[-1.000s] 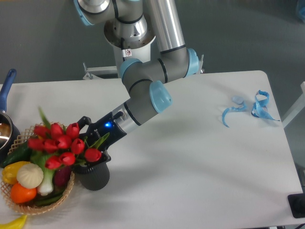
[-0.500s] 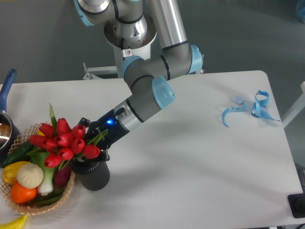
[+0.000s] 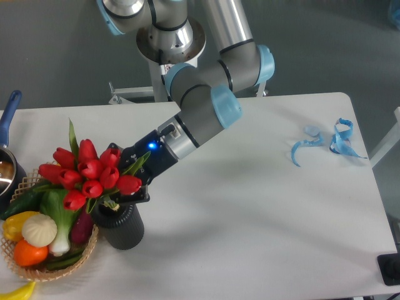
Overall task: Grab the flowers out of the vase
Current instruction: 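Lift the gripped tulips straight up out of the vase, then carry the tulip bunch away from the vase over the table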
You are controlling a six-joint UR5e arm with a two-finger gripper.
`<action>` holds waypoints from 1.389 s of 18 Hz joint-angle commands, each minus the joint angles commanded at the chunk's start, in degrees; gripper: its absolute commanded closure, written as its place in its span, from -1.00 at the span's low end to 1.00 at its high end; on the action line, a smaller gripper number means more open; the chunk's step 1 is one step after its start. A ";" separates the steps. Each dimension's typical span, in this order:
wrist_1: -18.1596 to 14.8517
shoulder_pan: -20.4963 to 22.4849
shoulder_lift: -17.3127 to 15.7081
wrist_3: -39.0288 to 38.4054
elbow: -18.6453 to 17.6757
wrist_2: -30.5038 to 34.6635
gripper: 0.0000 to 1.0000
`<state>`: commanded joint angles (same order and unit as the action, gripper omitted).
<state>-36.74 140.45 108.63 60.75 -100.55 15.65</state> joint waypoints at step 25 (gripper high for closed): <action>-0.26 7.73 -2.02 -11.62 5.46 -8.27 0.91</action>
<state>-37.00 148.18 106.61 49.13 -95.10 7.38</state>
